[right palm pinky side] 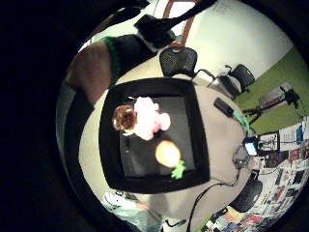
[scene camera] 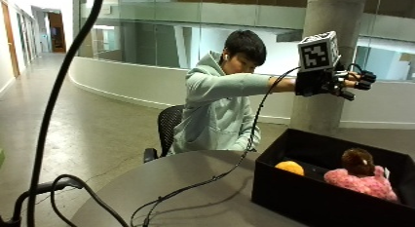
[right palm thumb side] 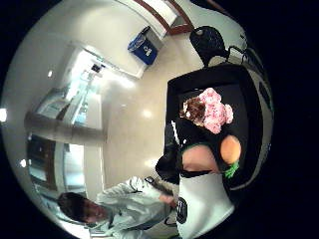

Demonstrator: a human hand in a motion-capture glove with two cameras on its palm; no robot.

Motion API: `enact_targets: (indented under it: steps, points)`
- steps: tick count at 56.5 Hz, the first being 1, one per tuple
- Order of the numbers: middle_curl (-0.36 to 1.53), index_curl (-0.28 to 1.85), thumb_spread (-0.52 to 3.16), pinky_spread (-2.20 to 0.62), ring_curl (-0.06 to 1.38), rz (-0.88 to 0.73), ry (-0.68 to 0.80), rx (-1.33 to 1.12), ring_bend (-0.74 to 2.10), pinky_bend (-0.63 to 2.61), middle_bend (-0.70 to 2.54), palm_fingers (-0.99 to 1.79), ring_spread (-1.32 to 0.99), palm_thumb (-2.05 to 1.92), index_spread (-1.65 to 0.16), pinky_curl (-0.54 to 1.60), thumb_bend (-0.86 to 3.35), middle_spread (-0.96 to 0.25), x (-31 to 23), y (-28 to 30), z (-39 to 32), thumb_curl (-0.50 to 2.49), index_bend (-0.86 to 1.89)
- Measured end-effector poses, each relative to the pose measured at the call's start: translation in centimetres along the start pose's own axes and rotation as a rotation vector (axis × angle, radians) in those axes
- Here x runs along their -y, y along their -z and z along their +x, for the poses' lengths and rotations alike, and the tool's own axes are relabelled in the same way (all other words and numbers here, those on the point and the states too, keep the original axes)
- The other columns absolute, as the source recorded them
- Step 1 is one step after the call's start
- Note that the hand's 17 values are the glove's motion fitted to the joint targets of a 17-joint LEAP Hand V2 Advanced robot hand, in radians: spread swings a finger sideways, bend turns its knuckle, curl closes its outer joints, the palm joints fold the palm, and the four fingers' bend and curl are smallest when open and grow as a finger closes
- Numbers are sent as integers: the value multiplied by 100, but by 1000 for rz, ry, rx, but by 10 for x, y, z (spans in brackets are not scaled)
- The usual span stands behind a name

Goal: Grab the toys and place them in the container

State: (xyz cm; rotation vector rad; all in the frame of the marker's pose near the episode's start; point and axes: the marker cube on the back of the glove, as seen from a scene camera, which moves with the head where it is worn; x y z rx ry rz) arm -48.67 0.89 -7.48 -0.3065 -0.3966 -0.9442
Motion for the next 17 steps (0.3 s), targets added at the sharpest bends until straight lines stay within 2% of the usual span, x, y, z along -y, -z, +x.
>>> enact_targets:
  steps: [17]
  points:
    - [38,40,133,6,34,-58,8,-75,19,98,14,-13,-1,35,-29,35,-1,-2,-51,38,12,49,14]
